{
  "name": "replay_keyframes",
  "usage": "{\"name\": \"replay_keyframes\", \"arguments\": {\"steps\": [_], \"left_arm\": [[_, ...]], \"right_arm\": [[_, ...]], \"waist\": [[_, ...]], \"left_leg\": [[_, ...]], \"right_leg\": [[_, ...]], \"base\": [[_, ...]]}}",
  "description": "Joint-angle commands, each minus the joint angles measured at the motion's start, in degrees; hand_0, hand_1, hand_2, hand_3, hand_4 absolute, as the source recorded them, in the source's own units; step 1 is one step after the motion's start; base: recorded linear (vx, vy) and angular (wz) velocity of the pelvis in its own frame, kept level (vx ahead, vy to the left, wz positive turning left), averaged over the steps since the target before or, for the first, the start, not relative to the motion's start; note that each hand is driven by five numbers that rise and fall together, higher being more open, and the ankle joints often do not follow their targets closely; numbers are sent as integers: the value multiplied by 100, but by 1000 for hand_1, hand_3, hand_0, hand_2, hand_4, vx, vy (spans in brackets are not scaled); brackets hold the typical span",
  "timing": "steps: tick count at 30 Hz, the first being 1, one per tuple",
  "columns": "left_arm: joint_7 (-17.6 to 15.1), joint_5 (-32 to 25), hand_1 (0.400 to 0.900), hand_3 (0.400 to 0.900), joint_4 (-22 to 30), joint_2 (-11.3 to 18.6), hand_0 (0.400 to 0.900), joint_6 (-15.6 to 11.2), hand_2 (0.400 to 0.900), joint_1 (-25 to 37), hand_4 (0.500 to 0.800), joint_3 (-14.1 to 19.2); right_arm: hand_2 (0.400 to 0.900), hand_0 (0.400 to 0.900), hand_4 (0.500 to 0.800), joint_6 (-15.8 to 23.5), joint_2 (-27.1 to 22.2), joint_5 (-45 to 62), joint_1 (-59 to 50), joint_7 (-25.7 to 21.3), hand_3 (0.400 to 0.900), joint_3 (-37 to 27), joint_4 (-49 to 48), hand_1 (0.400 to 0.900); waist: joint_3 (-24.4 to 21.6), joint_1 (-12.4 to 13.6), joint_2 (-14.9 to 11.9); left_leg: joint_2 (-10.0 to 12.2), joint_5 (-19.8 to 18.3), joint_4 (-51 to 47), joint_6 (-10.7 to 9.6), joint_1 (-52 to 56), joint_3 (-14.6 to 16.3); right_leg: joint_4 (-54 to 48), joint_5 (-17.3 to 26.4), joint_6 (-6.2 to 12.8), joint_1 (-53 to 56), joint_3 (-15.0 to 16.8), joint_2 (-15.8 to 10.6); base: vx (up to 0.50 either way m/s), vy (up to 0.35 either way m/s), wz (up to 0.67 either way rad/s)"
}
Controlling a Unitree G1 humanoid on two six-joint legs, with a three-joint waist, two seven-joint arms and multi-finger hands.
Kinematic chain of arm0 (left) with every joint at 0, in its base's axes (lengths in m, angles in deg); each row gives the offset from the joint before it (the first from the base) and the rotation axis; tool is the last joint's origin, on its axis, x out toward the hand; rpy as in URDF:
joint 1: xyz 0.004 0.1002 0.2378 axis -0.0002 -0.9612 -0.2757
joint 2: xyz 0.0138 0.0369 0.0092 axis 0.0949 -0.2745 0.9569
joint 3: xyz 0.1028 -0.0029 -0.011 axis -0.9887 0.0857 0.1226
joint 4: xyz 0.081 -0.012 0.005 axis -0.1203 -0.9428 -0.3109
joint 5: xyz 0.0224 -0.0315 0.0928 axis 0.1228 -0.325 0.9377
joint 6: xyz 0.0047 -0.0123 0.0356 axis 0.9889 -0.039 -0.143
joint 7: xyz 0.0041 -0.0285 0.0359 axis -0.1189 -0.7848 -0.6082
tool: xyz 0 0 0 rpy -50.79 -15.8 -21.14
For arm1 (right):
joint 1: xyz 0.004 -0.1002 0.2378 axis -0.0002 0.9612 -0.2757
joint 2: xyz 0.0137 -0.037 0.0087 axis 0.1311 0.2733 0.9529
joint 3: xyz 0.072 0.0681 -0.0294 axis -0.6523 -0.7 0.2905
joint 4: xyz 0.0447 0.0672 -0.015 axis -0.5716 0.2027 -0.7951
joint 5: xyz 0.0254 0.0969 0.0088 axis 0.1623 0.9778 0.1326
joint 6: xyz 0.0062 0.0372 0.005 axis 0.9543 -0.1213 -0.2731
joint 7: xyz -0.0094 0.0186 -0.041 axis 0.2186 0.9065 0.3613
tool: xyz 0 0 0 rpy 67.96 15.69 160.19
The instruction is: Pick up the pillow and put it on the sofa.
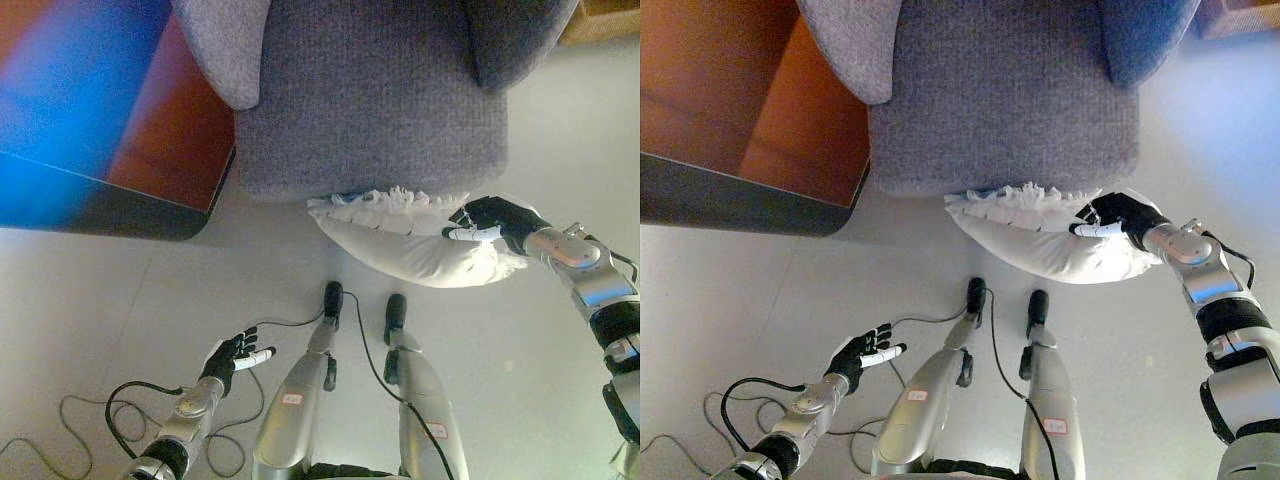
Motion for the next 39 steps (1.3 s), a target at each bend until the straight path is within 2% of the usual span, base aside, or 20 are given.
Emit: {"name": "replay_keyframes", "arguments": {"steps": [1, 7, 15, 25, 32, 39], "left_arm": [[49, 349, 900, 900, -467, 206, 900, 76, 900, -397, 800, 166], [158, 636, 900, 900, -825, 182, 900, 197, 900, -457, 800, 221], [273, 978, 900, 900, -1150, 148, 900, 359, 900, -545, 800, 261], [317, 1578, 900, 900, -1401, 189, 900, 693, 900, -811, 800, 452], [263, 1853, 900, 900, -1589, 176, 900, 795, 900, -1028, 800, 582], [212, 2035, 900, 900, -1808, -18, 900, 852, 900, -1265, 800, 687]], "right_arm": [[400, 400, 500, 716, -314, 652, -471, 130, 400, -582, -1008, 400], [400, 400, 500, 573, -343, 562, -372, 248, 400, -672, -1198, 400], [400, 400, 500, 600, -355, 758, -467, 484, 400, -734, -1294, 400], [400, 400, 500, 486, -557, 970, -816, 463, 400, -790, -1476, 400], [400, 400, 500, 263, -887, 1260, -1429, 670, 400, -562, -1157, 400], [400, 400, 500, 39, -1033, 1583, -2018, 786, 400, -255, -918, 400]], "waist": [[-170, -72, -271], [-464, -47, -435], [-785, 62, -640], [-1243, 223, -1063], [-1623, 319, -1349], [-2078, 359, -1493]], "left_leg": [[-139, -644, 250, -178, 290, -7], [-115, -759, 227, -166, 581, -36], [-107, -888, 168, -168, 907, -95], [-56, -1014, 91, -179, 1317, -215], [-13, -1087, 42, -199, 1567, -289], [-25, -1134, -19, -216, 1835, -308]], "right_leg": [[-319, 142, 186, 402, -287, 20], [-392, 50, 176, 770, -317, 18], [-650, -1, 154, 1262, -388, 37], [-954, 8, 158, 1857, -423, 129], [-1166, 36, 154, 2197, -382, 194], [-1369, 72, 147, 2511, -344, 218]], "base": [[62, -5, 2], [86, -8, 7], [83, -7, 8], [114, -42, 6], [99, -10, -2], [122, 54, 1]]}}
